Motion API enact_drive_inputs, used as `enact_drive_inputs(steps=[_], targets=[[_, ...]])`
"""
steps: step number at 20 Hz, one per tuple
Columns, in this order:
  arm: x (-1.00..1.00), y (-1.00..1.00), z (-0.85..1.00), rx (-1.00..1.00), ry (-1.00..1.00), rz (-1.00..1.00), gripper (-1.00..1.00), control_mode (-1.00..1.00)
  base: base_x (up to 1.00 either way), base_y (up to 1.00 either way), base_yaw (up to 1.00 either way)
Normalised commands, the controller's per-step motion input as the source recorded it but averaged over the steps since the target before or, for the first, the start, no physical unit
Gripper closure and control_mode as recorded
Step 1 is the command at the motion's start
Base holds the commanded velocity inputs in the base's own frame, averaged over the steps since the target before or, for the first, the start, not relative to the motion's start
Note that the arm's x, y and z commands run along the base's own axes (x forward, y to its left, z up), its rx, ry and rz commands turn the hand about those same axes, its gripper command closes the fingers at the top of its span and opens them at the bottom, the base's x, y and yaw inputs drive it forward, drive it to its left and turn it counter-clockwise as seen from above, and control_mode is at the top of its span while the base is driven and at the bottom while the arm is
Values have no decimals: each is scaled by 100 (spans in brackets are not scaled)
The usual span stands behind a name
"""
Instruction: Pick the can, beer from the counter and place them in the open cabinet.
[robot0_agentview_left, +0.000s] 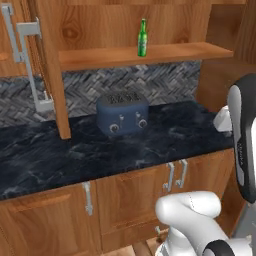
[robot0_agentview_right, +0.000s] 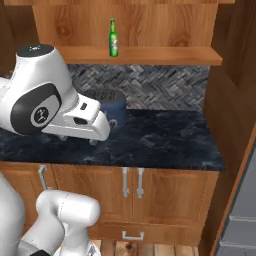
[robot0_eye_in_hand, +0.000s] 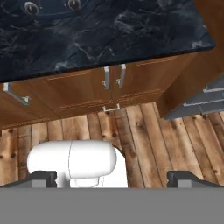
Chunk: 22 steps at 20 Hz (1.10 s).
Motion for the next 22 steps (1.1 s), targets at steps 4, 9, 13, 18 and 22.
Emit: enact_drive_inputs(steps=[4,9,13,18,22], targets=[[0,0,0,0,0,0,-100,100,-89,-39,-49],[0,0,0,0,0,0,-100,100,-63,-35,-58],[0,0,0,0,0,0,-100,100,-43,-16,-76],[0,0,0,0,0,0,-100,100,-34,-18,-78],[0,0,0,0,0,0,-100,100,-28,-21,-76]])
